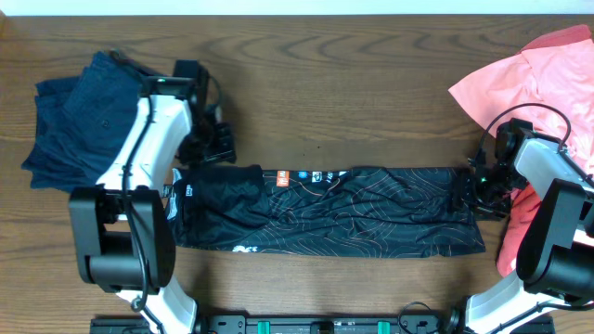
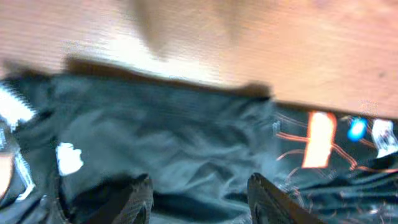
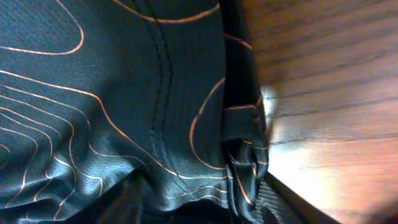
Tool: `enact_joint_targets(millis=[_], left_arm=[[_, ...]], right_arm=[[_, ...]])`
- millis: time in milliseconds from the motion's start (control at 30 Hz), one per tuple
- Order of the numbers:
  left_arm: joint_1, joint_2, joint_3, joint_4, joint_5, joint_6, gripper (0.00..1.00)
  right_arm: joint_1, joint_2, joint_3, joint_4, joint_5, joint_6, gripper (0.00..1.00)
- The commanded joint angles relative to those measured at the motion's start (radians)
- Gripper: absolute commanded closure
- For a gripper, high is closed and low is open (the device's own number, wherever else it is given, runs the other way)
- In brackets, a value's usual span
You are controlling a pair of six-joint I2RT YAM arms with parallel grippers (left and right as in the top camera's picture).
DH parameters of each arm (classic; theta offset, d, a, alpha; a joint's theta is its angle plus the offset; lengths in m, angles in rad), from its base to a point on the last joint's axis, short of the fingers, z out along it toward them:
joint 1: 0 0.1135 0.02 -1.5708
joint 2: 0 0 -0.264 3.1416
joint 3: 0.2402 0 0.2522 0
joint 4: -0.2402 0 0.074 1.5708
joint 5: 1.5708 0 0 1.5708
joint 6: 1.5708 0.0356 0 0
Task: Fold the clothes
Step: 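Release the fold and move the left gripper to the folded strip's left end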
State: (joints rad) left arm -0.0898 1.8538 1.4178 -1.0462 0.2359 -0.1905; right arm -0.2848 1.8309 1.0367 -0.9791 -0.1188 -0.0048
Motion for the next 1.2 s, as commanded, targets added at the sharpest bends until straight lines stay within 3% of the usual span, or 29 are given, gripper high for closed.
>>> enact_joint_targets(millis=[0, 500, 567, 633, 667, 1167], left_arm=[[-0.044, 0.028, -0.003, 0.022, 0.01, -0.006, 0.49], [-0.137, 0.221, -0.003, 0.121, 0.008, -0.048, 0.5], [-0.147, 0.235, -0.003, 0.117, 0.008, -0.048, 0.66], [-0.154, 0.238, -0.003, 0.112, 0.008, -0.047, 0.91], [-0.157, 0.237, -0.002, 0.109, 0.008, -0.047, 0.94], [-0.22, 0.004, 0.005, -0.084, 0.1, -0.048, 0.94]], right_arm=[[0.0, 0.028, -0.032, 0.019, -0.073, -0.011, 0.45], [0.0, 0.028, -0.032, 0.022, -0.072, -0.011, 0.43], [0.0, 0.028, -0.032, 0.022, -0.072, -0.011, 0.43], [0.0, 0.028, -0.032, 0.022, -0.072, -0.011, 0.43], [0.0, 0.028, -0.032, 0.023, -0.072, -0.011, 0.43], [0.0, 0.028, -0.032, 0.03, -0.065, -0.011, 0.42]])
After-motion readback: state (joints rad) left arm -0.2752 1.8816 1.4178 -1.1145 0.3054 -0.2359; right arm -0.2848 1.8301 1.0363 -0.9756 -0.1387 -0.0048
